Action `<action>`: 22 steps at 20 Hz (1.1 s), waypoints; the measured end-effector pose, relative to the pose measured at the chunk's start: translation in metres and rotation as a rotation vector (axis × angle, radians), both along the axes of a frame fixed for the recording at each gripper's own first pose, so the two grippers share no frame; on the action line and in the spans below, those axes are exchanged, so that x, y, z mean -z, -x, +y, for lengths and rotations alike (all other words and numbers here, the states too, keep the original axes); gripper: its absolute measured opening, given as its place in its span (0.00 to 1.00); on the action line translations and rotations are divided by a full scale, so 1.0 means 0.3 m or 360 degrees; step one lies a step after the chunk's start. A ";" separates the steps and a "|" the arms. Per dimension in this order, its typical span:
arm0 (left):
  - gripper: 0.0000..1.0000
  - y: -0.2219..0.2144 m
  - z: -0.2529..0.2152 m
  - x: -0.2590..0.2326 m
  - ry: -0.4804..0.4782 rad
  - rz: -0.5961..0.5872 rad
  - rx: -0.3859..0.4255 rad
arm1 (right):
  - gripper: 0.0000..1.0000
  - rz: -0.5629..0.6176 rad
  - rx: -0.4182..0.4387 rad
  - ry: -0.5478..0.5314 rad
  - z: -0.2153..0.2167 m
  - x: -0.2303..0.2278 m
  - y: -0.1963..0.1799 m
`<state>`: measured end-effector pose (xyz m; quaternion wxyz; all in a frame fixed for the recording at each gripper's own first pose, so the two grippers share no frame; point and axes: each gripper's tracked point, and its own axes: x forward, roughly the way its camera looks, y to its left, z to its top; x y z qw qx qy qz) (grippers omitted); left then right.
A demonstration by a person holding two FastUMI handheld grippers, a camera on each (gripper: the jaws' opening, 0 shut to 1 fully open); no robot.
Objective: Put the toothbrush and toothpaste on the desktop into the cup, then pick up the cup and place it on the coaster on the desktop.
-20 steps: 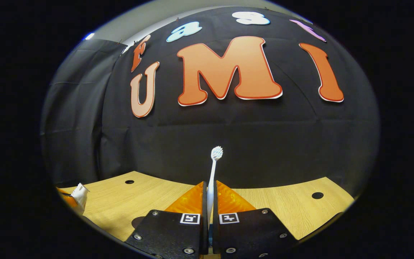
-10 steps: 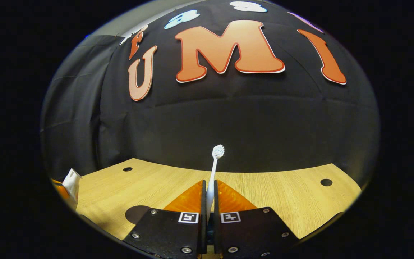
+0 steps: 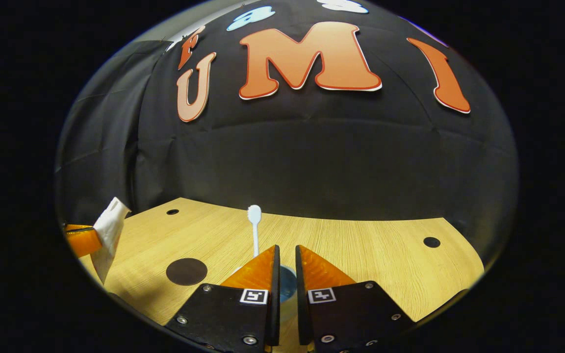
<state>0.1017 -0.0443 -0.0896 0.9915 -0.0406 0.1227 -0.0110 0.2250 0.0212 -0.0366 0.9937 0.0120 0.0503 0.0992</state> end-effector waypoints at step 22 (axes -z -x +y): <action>0.08 -0.343 -0.385 -0.194 0.0188 -0.0529 0.0257 | 0.93 -0.0258 0.0074 0.0002 -0.241 -0.131 0.414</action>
